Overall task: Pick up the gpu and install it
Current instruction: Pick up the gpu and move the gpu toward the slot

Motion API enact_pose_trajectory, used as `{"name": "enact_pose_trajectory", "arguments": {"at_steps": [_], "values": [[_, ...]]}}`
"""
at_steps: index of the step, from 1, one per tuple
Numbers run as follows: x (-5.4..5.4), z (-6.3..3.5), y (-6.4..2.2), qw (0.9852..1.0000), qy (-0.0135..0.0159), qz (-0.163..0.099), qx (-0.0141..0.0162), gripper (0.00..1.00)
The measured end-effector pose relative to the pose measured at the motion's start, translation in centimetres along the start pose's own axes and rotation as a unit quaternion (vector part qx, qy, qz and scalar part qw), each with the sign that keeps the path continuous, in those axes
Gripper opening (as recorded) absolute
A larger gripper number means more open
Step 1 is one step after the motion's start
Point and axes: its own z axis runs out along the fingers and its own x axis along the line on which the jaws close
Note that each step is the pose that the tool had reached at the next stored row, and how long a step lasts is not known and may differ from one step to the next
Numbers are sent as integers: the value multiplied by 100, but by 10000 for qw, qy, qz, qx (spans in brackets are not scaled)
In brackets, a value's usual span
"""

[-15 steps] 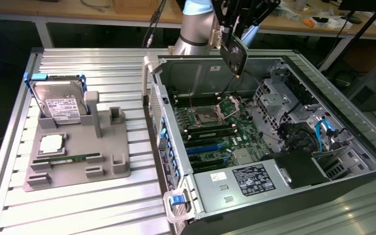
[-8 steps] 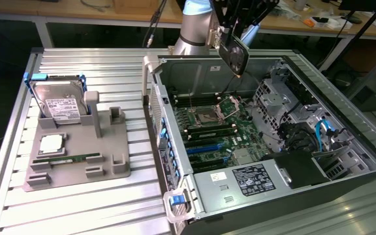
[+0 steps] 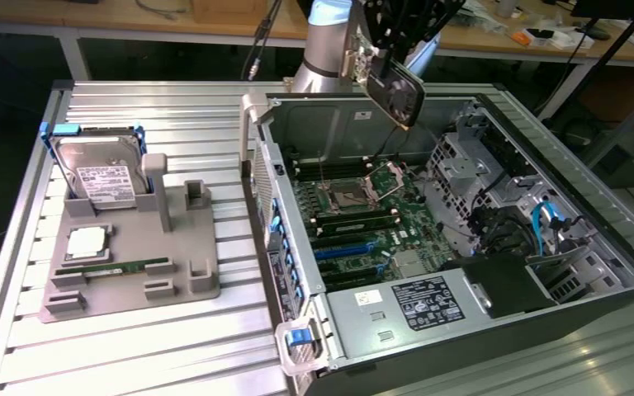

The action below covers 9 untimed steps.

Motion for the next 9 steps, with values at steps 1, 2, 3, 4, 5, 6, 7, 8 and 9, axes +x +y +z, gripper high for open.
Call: {"name": "enact_pose_trajectory", "arguments": {"at_steps": [1, 2, 3, 4, 5, 6, 7, 8, 9], "values": [[0, 4, 0, 9998, 10, -188, -9, 27], [0, 6, 0, 9996, 15, -299, -14, 27], [0, 8, 0, 9992, 20, -395, -18, 27], [0, 9, -1, 9988, 24, -481, -22, 27], [1, 11, -1, 9983, 29, -574, -27, 27], [1, 13, -1, 9978, 33, -663, -31, 27], [1, 15, -1, 9971, 38, -758, -35, 27], [1, 16, -1, 9965, 42, -837, -39, 27], [1, 18, -1, 9956, 47, -939, -44, 27]]}}
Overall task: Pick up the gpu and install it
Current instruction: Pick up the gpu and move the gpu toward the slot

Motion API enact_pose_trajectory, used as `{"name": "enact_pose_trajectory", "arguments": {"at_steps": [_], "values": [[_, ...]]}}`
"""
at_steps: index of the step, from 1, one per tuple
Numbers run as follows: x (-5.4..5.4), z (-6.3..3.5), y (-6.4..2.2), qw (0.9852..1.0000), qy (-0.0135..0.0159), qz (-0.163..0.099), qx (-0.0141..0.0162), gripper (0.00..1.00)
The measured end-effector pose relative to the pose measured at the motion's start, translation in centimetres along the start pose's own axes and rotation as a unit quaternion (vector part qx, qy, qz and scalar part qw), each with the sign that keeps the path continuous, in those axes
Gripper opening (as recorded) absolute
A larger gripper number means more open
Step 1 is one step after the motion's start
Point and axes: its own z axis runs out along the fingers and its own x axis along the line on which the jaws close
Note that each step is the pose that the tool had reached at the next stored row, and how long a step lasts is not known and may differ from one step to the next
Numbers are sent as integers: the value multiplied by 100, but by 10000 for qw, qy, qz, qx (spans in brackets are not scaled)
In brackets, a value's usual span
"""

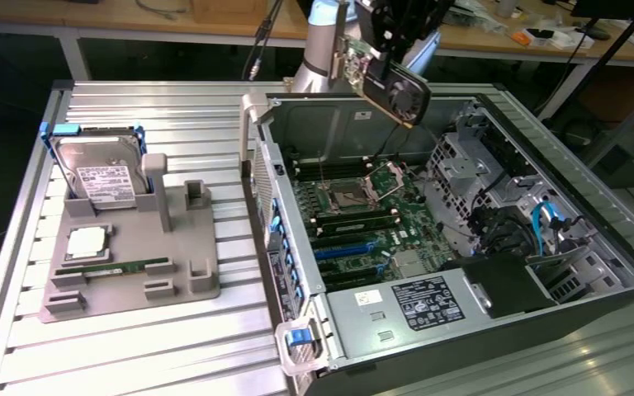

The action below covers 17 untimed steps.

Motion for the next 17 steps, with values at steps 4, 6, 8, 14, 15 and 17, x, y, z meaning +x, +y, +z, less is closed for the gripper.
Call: {"name": "enact_pose_trajectory", "arguments": {"at_steps": [4, 6, 8, 14, 15, 17], "values": [[0, 6, 0, 9993, 18, -368, -17, 27], [0, 9, 0, 9985, 27, -552, -25, 27], [1, 12, -1, 9973, 35, -731, -33, 27], [1, 21, -1, 9918, 61, -1272, -58, 27], [1, 23, -1, 9906, 65, -1364, -62, 27], [2, 26, -1, 9879, 73, -1549, -71, 27]]}}
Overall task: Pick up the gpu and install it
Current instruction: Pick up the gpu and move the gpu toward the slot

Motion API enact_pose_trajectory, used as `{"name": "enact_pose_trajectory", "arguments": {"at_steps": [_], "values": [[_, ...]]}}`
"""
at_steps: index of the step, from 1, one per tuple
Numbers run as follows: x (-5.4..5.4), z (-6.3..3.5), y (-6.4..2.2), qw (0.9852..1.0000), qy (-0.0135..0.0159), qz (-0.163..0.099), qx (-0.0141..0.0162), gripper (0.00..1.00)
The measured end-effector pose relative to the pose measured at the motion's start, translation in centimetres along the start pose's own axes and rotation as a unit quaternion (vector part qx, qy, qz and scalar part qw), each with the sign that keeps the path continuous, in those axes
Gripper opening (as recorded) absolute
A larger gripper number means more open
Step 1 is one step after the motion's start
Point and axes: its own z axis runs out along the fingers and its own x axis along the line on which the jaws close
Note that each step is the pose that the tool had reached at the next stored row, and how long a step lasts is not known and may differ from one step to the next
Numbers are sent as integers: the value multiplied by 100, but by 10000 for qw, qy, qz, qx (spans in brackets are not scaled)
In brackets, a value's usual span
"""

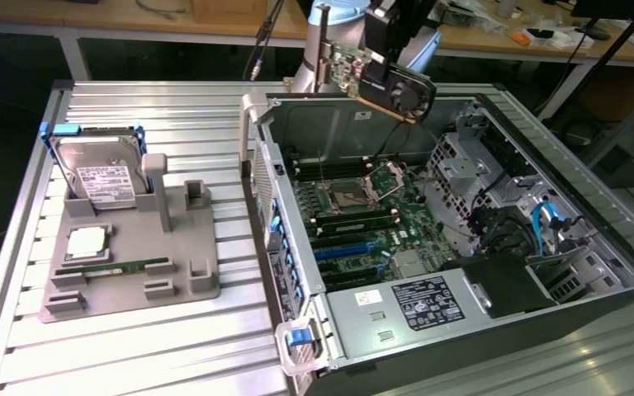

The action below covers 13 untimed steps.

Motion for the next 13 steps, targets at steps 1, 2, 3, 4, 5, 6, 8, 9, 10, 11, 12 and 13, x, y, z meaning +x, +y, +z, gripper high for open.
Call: {"name": "enact_pose_trajectory", "arguments": {"at_steps": [1, 2, 3, 4, 5, 6, 8, 9, 10, 11, 12, 13], "values": [[0, 1, 0, 10000, 5, -90, -3, 27], [0, 2, 0, 9998, 9, -179, -8, 27], [0, 4, 0, 9996, 13, -272, -12, 27], [0, 7, 0, 9990, 21, -441, -19, 27], [0, 9, -1, 9982, 29, -590, -26, 27], [0, 12, -1, 9975, 34, -707, -31, 27], [0, 15, -1, 9959, 43, -902, -40, 27], [0, 16, -1, 9951, 47, -988, -44, 27], [0, 17, -1, 9942, 51, -1072, -48, 27], [-1, 18, -2, 9930, 56, -1175, -52, 27], [-5, 19, -5, 9921, 61, -1254, -56, 27], [-6, 19, -6, 9917, 62, -1281, -57, 27]]}}
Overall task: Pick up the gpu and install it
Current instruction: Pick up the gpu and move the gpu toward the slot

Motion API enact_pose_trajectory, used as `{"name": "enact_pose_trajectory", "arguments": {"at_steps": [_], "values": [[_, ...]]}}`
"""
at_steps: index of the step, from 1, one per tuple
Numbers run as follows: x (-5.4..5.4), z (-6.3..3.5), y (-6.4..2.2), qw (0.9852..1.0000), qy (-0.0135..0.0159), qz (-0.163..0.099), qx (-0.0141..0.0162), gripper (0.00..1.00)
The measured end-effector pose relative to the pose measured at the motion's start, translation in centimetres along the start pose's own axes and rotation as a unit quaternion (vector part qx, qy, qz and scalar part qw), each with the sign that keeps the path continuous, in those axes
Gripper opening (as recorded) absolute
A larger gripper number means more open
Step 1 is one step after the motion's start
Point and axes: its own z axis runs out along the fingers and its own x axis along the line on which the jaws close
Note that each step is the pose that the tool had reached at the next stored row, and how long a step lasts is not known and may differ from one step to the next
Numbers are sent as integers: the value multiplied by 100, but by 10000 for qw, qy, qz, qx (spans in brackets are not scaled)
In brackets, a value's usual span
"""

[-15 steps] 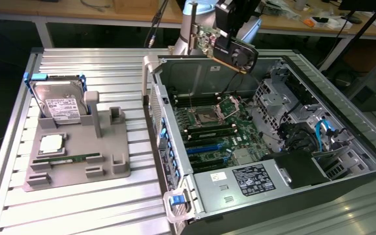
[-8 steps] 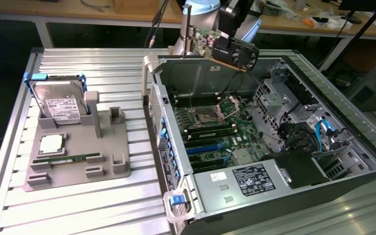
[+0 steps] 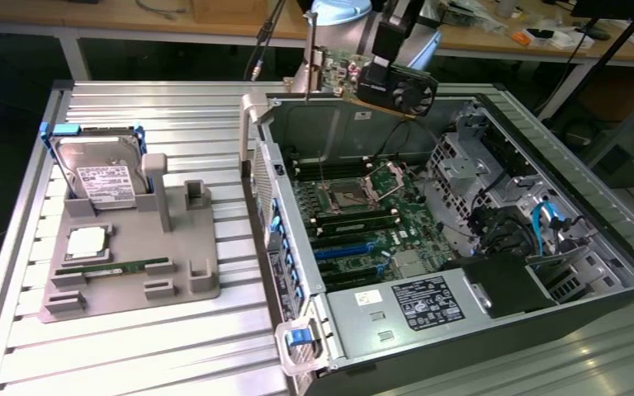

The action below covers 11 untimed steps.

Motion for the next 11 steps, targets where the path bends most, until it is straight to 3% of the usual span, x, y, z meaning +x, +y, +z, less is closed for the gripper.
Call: {"name": "enact_pose_trajectory", "arguments": {"at_steps": [3, 8, 11], "values": [[-5, 1, -7, 10000, 0, -1, -2, 27], [-98, -1, -137, 10000, 53, 6, -77, 27], [-114, -2, -159, 9999, 61, 6, -89, 27]]}}
